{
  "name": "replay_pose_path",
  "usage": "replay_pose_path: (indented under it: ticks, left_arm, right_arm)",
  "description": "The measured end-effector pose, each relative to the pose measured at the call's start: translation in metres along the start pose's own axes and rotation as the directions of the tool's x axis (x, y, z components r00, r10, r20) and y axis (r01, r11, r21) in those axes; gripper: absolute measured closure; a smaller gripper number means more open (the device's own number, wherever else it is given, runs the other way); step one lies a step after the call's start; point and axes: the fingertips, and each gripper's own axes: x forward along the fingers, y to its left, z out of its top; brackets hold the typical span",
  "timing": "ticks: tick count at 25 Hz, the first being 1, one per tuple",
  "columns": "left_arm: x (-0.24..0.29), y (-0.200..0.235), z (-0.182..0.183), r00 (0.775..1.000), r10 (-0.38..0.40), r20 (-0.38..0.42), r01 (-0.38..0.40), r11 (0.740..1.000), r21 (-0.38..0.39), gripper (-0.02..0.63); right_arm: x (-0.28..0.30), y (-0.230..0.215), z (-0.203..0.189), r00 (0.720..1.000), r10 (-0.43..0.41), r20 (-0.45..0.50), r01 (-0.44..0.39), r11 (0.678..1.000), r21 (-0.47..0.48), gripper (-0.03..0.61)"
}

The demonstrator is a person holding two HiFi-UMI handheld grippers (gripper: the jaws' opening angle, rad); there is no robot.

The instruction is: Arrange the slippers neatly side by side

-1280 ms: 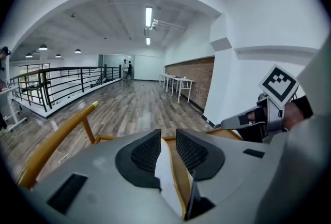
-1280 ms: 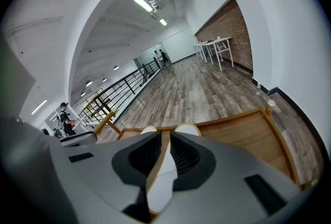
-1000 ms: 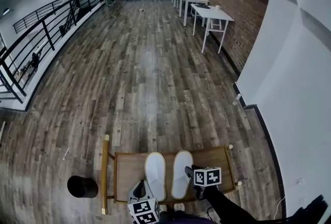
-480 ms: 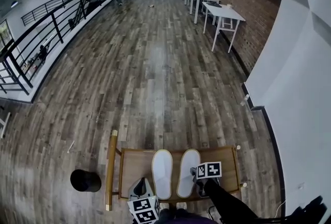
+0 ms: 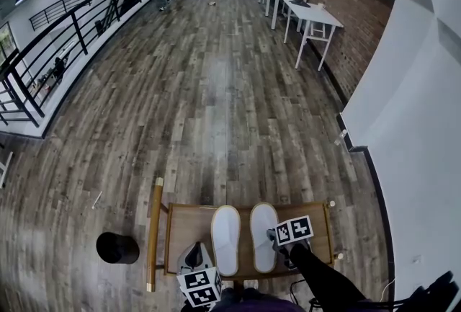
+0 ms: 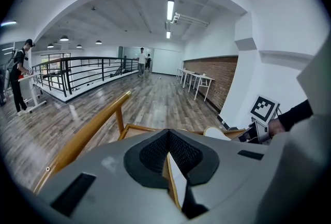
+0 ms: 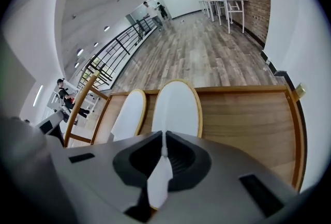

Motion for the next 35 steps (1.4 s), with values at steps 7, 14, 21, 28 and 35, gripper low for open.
replay_pose_path:
  ticks: [7, 14, 21, 28, 35]
  left_arm:
    - [0.002, -0.004, 0.001, 1.0, -0.007, -0.004, 0.007, 1.0, 0.007, 0.614]
    - [0.003, -0.002, -0.001, 1.0, 0.003, -0.003, -0.003, 1.0, 0.016, 0.614]
    - [0.004, 0.0, 0.0, 1.0, 0.004, -0.006, -0.004, 1.0, 0.014, 0.614]
    - [0.007, -0.001, 0.004, 1.0, 0.003, 0.0, -0.003, 1.0, 0.015, 0.614]
    - [0.011, -0.003, 0.006, 1.0, -0.008, 0.002, 0.008, 1.0, 0.018, 0.614]
  right_arm:
    - [0.011, 0.016, -0.003, 0.999, 0.029, -0.028, -0.028, 0.999, 0.033, 0.563]
    - [0.02, 0.022, -0.005, 0.998, 0.037, -0.044, -0.036, 0.999, 0.022, 0.563]
    - [0.023, 0.022, -0.005, 0.998, 0.034, -0.047, -0.032, 0.998, 0.049, 0.563]
    - [0.023, 0.021, -0.007, 0.998, 0.039, -0.053, -0.036, 0.997, 0.063, 0.563]
    - [0.022, 0.027, -0.008, 0.995, 0.079, -0.052, -0.077, 0.996, 0.051, 0.56]
